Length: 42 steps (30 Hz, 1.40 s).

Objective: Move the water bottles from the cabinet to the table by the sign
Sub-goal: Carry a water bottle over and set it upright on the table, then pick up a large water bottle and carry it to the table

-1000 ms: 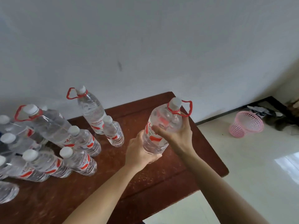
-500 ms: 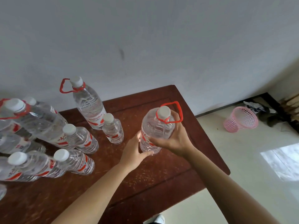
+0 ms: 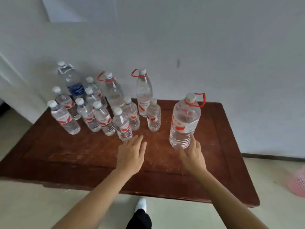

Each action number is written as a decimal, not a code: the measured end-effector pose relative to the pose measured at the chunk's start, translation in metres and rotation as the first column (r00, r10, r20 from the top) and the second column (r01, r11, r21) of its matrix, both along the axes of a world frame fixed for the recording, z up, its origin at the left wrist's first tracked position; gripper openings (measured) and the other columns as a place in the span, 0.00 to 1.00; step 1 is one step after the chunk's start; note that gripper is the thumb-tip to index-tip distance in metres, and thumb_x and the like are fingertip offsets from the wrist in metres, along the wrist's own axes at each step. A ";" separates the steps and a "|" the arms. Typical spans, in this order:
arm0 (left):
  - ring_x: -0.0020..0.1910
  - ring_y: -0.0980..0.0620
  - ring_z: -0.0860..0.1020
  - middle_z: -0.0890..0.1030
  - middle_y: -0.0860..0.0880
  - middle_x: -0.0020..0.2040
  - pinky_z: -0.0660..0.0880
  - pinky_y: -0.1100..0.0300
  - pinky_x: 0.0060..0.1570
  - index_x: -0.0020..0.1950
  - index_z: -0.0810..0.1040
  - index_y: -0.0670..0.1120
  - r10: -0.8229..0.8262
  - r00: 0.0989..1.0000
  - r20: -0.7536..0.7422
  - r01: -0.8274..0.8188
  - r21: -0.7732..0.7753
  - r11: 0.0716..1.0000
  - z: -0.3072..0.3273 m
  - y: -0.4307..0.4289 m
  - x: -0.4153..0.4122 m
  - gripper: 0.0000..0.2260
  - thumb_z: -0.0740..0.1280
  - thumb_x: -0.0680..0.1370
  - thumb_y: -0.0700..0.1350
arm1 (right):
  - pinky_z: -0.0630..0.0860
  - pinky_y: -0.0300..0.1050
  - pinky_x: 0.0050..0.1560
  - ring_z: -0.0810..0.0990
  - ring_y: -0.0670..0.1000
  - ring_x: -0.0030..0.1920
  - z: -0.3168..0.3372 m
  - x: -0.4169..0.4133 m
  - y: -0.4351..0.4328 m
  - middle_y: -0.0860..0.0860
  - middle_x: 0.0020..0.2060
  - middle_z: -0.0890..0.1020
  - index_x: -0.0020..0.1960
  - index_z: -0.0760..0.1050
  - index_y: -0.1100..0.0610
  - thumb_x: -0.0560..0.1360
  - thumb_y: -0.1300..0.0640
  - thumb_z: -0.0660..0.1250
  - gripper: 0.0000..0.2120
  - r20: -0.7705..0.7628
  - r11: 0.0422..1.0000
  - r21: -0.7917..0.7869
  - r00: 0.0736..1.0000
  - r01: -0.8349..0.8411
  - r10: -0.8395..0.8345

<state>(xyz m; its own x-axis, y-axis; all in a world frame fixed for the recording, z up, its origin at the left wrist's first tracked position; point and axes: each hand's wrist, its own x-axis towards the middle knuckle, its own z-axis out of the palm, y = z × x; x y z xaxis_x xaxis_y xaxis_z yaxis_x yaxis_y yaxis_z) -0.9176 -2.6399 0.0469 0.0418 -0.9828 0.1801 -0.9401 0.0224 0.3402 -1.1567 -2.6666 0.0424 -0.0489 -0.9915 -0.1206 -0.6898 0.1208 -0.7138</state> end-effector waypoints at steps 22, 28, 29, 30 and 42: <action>0.81 0.35 0.51 0.54 0.38 0.82 0.49 0.28 0.74 0.82 0.59 0.48 0.984 -0.013 0.177 -0.866 -0.494 0.078 0.201 0.716 0.268 0.31 0.48 0.83 0.63 | 0.47 0.65 0.80 0.48 0.62 0.82 0.200 0.501 0.479 0.60 0.82 0.55 0.82 0.59 0.48 0.83 0.32 0.45 0.33 -0.355 -0.014 -0.682 0.314 -0.731 0.881; 0.81 0.35 0.48 0.52 0.38 0.82 0.48 0.27 0.74 0.82 0.58 0.48 0.899 -0.399 0.178 -0.819 -0.510 -0.263 0.227 0.903 0.279 0.32 0.45 0.83 0.64 | 0.48 0.67 0.79 0.48 0.61 0.82 0.219 0.598 0.672 0.59 0.82 0.54 0.81 0.62 0.49 0.83 0.33 0.47 0.33 -0.407 -0.293 -0.731 0.049 -0.616 0.912; 0.81 0.36 0.48 0.53 0.38 0.82 0.48 0.28 0.74 0.82 0.58 0.48 0.870 -0.460 0.179 -0.797 -0.515 -0.316 0.226 0.938 0.281 0.32 0.45 0.83 0.65 | 0.48 0.67 0.79 0.49 0.61 0.82 0.220 0.614 0.713 0.60 0.82 0.55 0.81 0.62 0.50 0.83 0.33 0.48 0.33 -0.417 -0.347 -0.735 -0.015 -0.583 0.909; 0.81 0.36 0.48 0.52 0.39 0.82 0.47 0.28 0.74 0.82 0.58 0.49 0.847 -0.503 0.175 -0.785 -0.503 -0.362 0.225 0.958 0.283 0.32 0.44 0.83 0.65 | 0.48 0.66 0.79 0.50 0.61 0.82 0.221 0.624 0.740 0.60 0.82 0.55 0.81 0.62 0.51 0.83 0.32 0.48 0.34 -0.431 -0.381 -0.725 -0.055 -0.574 0.901; 0.82 0.38 0.49 0.52 0.41 0.83 0.47 0.30 0.75 0.83 0.53 0.52 0.590 -0.769 0.247 -0.638 -0.348 -0.687 0.187 1.164 0.410 0.35 0.42 0.81 0.69 | 0.44 0.68 0.79 0.43 0.63 0.82 0.172 0.839 1.003 0.61 0.82 0.46 0.83 0.53 0.51 0.80 0.29 0.52 0.39 -0.516 -0.638 -0.672 -0.381 -0.375 0.767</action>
